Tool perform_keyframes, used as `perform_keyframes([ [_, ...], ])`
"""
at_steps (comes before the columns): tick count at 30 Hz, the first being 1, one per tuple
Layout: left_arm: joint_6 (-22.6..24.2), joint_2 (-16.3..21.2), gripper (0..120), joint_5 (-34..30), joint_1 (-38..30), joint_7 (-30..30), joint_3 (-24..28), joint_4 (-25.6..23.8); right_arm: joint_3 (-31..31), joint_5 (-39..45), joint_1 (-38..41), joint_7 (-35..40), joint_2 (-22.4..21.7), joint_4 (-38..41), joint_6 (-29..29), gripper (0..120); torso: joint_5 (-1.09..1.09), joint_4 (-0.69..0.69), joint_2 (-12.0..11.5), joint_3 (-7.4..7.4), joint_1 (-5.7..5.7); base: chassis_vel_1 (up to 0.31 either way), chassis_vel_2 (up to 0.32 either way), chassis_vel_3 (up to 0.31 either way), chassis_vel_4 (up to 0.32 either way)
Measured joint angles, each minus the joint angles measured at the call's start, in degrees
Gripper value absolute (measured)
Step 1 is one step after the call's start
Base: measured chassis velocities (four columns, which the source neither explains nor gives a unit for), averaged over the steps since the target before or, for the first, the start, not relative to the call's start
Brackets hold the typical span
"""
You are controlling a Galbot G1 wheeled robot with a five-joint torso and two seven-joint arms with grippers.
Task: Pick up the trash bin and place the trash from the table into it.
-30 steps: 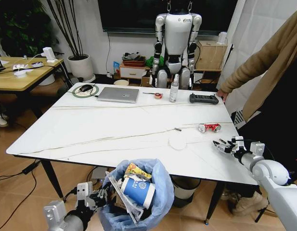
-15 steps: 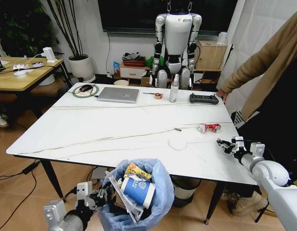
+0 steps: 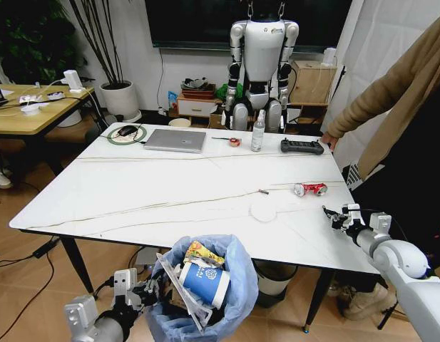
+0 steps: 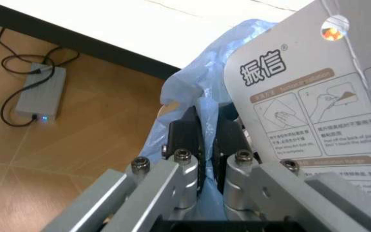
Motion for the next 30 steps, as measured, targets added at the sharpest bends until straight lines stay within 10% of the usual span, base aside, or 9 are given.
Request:
perform_keyframes([
  [14,-0.02,-0.04,0,0.04,0.25,0.01,-0.17,-0.18,1.64,15.16,-9.69,2.65,-3.51,31.08,0.25,0,-0.07,0.0,0.0,-0.02,-0.01,0.0,0.0,0.0,0.0],
  [30,-0.05,-0.21,0,0.14,0.28,0.06,-0.1,-0.7,-15.54,17.15,-11.74,5.64,-6.98,48.72,1.51,0,-0.06,0.01,0.0,-0.02,-0.01,0.0,0.0,0.0,0.0],
])
